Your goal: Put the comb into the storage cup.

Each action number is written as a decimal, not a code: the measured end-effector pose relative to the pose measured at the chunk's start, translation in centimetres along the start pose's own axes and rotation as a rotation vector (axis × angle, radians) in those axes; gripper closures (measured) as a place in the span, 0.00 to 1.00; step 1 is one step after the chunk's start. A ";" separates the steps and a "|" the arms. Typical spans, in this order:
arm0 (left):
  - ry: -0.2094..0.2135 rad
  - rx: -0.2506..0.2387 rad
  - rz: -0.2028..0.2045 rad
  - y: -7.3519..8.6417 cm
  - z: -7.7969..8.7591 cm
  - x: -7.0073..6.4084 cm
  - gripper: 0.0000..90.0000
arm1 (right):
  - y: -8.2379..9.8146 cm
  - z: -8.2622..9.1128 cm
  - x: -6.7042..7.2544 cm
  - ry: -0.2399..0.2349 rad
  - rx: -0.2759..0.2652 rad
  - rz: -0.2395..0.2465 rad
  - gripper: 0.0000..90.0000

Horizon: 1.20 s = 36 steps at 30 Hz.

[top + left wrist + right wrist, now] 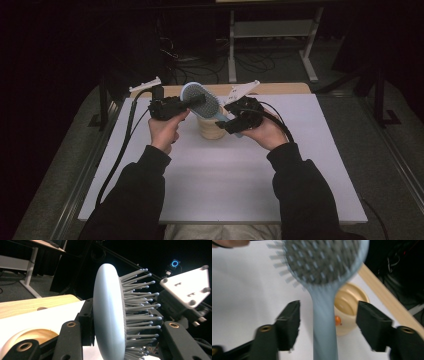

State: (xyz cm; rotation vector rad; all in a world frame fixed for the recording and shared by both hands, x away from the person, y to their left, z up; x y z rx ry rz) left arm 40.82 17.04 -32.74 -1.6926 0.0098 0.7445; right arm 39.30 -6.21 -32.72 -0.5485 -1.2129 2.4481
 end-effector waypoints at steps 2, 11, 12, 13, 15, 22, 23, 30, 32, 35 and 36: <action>-0.009 -0.004 -0.003 -0.2 0.1 0.1 0.60 | 0.4 0.1 -0.3 -0.004 0.007 -0.024 0.32; -0.032 -0.002 -0.029 -1.2 0.4 0.2 0.60 | 1.5 1.0 -1.1 -0.003 -0.037 -0.098 0.00; -0.027 -0.002 -0.024 -1.3 0.4 0.2 0.60 | 1.7 1.3 -1.1 0.001 -0.045 -0.115 0.00; -0.011 0.004 -0.020 -1.6 0.3 0.0 0.60 | 1.8 1.4 -1.2 0.000 -0.055 -0.114 0.00; -0.007 0.016 -0.039 -1.9 0.1 -0.3 0.60 | 2.1 1.9 -1.3 -0.003 -0.074 -0.129 0.00; -0.004 0.017 -0.079 -3.2 -0.1 -0.9 0.60 | 3.5 2.9 -1.8 0.012 -0.079 -0.157 0.00; -0.008 0.012 -0.085 -3.4 -0.1 -1.0 0.60 | 3.8 3.1 -1.9 0.016 -0.081 -0.165 0.00; -0.026 -0.007 -0.107 -4.6 0.0 -1.3 0.60 | 5.6 4.3 -2.6 0.042 -0.101 -0.205 0.00; -0.027 -0.003 -0.112 -4.8 0.0 -1.3 0.60 | 5.8 4.4 -2.7 0.046 -0.102 -0.210 0.00; -0.030 -0.010 -0.118 -5.4 0.0 -1.4 0.60 | 6.4 4.8 -2.8 0.054 -0.108 -0.223 0.00; -0.034 -0.011 -0.119 -5.7 -0.1 -1.3 0.60 | 6.8 5.1 -2.9 0.056 -0.113 -0.233 0.00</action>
Point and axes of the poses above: each handheld gripper's, and its own axes: z roughly backward along the jaws, y roughly out of its underside, x roughly to its left, the point moved 2 cm from there along -z, roughly forward along the jaws, and after that the axes turned 7 degrees about -x, right-handed, at the moved point
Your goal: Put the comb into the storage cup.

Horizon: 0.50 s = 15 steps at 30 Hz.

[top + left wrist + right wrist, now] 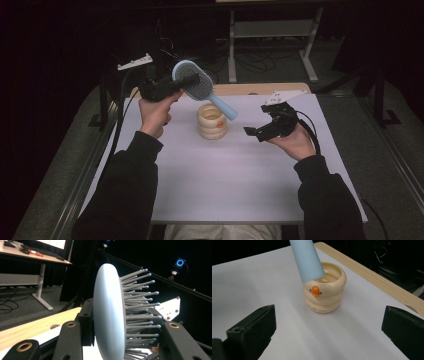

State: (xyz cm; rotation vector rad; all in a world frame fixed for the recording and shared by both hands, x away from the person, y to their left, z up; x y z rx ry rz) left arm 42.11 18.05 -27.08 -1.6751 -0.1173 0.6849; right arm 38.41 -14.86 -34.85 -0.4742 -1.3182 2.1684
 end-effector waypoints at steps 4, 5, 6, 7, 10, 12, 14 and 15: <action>-0.023 0.028 -0.035 -0.7 -0.1 0.3 0.60 | 0.7 0.6 -0.4 0.011 -0.004 -0.014 0.00; -0.023 0.028 -0.035 -0.7 -0.1 0.3 0.60 | 0.7 0.6 -0.4 0.011 -0.004 -0.014 0.00; -0.026 0.027 -0.036 -0.9 -0.1 0.4 0.60 | 1.1 0.9 -0.6 0.017 -0.007 -0.020 0.00; -0.028 0.026 -0.036 -1.0 -0.1 0.4 0.60 | 1.1 0.9 -0.6 0.017 -0.007 -0.020 0.00; -0.037 0.024 -0.048 -1.6 0.0 0.7 0.60 | 1.8 1.5 -1.0 0.024 -0.012 -0.043 0.00; -0.047 0.019 -0.057 -2.3 0.1 0.8 0.60 | 2.2 1.9 -1.1 0.029 -0.013 -0.057 0.00; -0.050 0.017 -0.062 -2.7 0.2 0.9 0.60 | 2.5 2.3 -1.3 0.032 -0.018 -0.072 0.00; -0.050 0.017 -0.062 -2.7 0.2 0.9 0.60 | 2.5 2.3 -1.3 0.032 -0.018 -0.072 0.00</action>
Point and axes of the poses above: each handheld gripper's, and its own axes: z roughly backward along the jaws, y roughly out of its underside, x roughly to its left, the point moved 2 cm from there along -z, roughly forward along the jaws, and after that the axes turned 7 degrees about -x, right-handed, at the moved point
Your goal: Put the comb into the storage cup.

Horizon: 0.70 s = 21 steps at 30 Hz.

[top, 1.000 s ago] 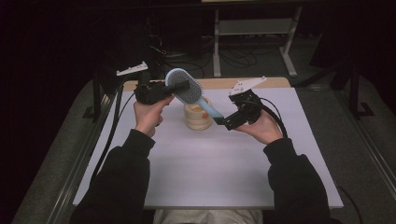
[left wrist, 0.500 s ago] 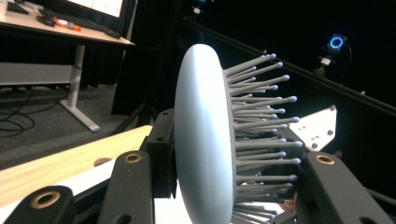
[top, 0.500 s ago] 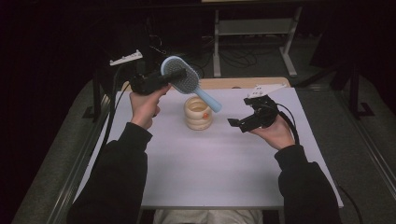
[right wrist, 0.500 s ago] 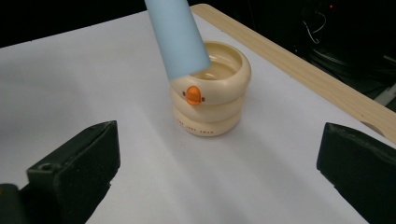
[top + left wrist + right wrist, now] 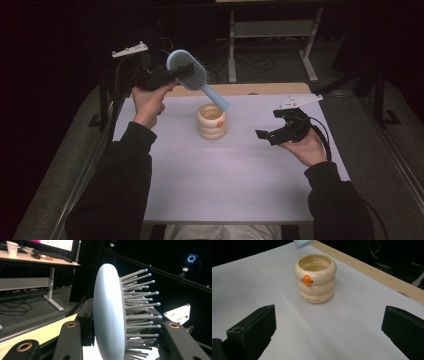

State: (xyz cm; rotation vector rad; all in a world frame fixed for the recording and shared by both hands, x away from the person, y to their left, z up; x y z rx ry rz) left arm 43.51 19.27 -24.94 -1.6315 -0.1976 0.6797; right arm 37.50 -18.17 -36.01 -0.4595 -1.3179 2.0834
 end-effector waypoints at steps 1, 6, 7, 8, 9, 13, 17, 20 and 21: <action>-0.004 -0.002 -0.001 -0.2 0.1 0.1 0.60 | 0.1 0.2 -0.1 0.004 -0.005 -0.004 0.00; -0.026 -0.008 -0.008 -0.7 0.1 0.4 0.60 | 0.8 1.2 -0.5 0.020 -0.014 -0.021 0.00; -0.039 -0.001 -0.021 -0.9 0.0 0.5 0.60 | 1.1 1.6 -0.7 0.021 -0.021 -0.031 0.00; -0.044 0.000 -0.026 -1.0 0.0 0.5 0.60 | 1.2 1.8 -0.8 0.023 -0.022 -0.034 0.00; -0.046 0.000 -0.030 -1.1 -0.1 0.5 0.60 | 1.4 2.0 -0.9 0.026 -0.021 -0.036 0.00; -0.055 0.009 -0.048 -1.3 -0.2 0.6 0.60 | 2.0 2.6 -1.2 0.031 -0.032 -0.059 0.00; -0.085 0.029 -0.087 -1.5 -0.3 0.7 0.60 | 3.1 3.3 -1.6 0.038 -0.046 -0.088 0.00; -0.100 0.032 -0.096 -1.5 -0.4 0.9 0.60 | 3.9 3.8 -1.9 0.061 -0.045 -0.095 0.00; -0.100 0.032 -0.096 -1.5 -0.4 0.9 0.60 | 3.9 3.8 -1.9 0.061 -0.045 -0.095 0.00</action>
Point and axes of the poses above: each handheld gripper's, and its own axes: z roughly backward along the jaws, y roughly out of its underside, x roughly to its left, the point moved 2 cm from there along -z, roughly forward along the jaws, and after that the axes turned 7 degrees about -x, right-handed, at the moved point
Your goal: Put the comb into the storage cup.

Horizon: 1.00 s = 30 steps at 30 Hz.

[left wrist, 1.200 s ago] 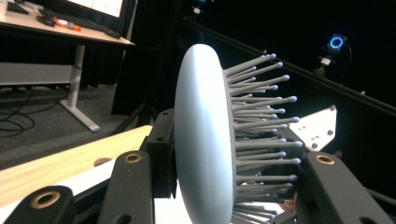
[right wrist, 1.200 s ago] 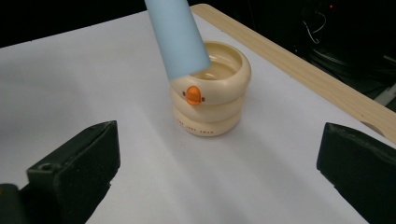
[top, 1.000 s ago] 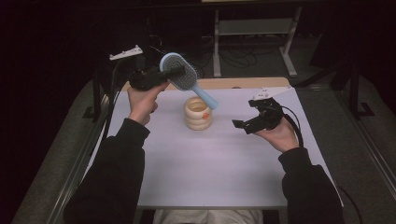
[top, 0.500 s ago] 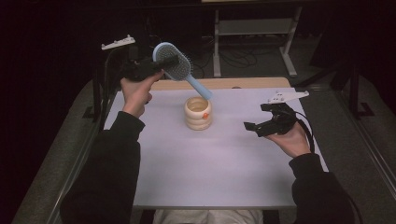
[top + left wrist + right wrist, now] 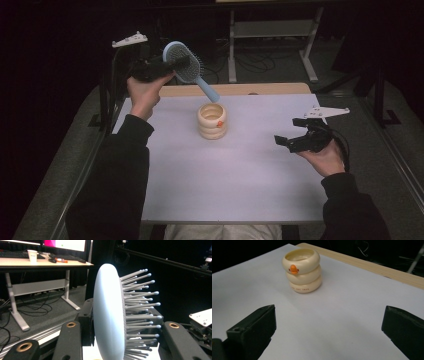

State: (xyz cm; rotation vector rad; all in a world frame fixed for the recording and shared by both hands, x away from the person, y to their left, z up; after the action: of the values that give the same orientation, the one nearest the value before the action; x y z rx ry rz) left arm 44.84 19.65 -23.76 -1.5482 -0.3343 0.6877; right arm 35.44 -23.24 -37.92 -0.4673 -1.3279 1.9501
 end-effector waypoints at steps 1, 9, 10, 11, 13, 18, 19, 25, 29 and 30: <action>-0.008 0.007 -0.007 0.1 0.0 0.1 0.60 | 0.3 0.2 0.0 0.012 0.000 0.001 0.00; -0.041 0.042 -0.050 0.5 -0.4 0.2 0.60 | 1.5 0.7 -0.4 0.024 -0.003 -0.025 0.00; -0.044 0.043 -0.052 0.6 -0.5 0.3 0.60 | 1.7 0.8 -0.5 0.022 -0.004 -0.028 0.00; -0.045 0.042 -0.053 0.6 -0.5 0.2 0.60 | 1.9 0.9 -0.5 0.023 -0.005 -0.034 0.00; -0.041 0.044 -0.052 0.7 -0.7 0.1 0.60 | 2.5 1.4 -0.6 0.029 -0.010 -0.040 0.00; -0.047 0.055 -0.064 1.0 -1.1 0.0 0.60 | 3.3 2.4 -0.8 0.042 -0.028 -0.048 0.00; -0.049 0.060 -0.066 1.1 -1.1 0.1 0.60 | 3.3 2.4 -0.8 0.042 -0.028 -0.048 0.00; -0.060 0.085 -0.089 1.7 -1.7 0.0 0.60 | 4.3 3.2 -1.2 0.050 -0.033 -0.060 0.00; -0.056 0.103 -0.102 2.2 -2.0 0.0 0.60 | 4.9 3.6 -1.2 0.055 -0.027 -0.063 0.00; -0.056 0.106 -0.101 2.4 -2.1 0.1 0.60 | 5.2 3.8 -1.2 0.059 -0.025 -0.069 0.00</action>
State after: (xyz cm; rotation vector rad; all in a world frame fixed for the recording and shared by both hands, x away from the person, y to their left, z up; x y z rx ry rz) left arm 45.68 17.77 -26.14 -1.4042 -0.4089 0.6597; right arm 31.93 -27.71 -41.17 -0.4810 -1.3153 1.8512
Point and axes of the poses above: each handheld gripper's, and its own axes: z roughly backward along the jaws, y roughly out of its underside, x roughly to its left, the point moved 2 cm from there along -z, roughly forward along the jaws, and after that the axes turned 7 degrees about -x, right-handed, at the moved point
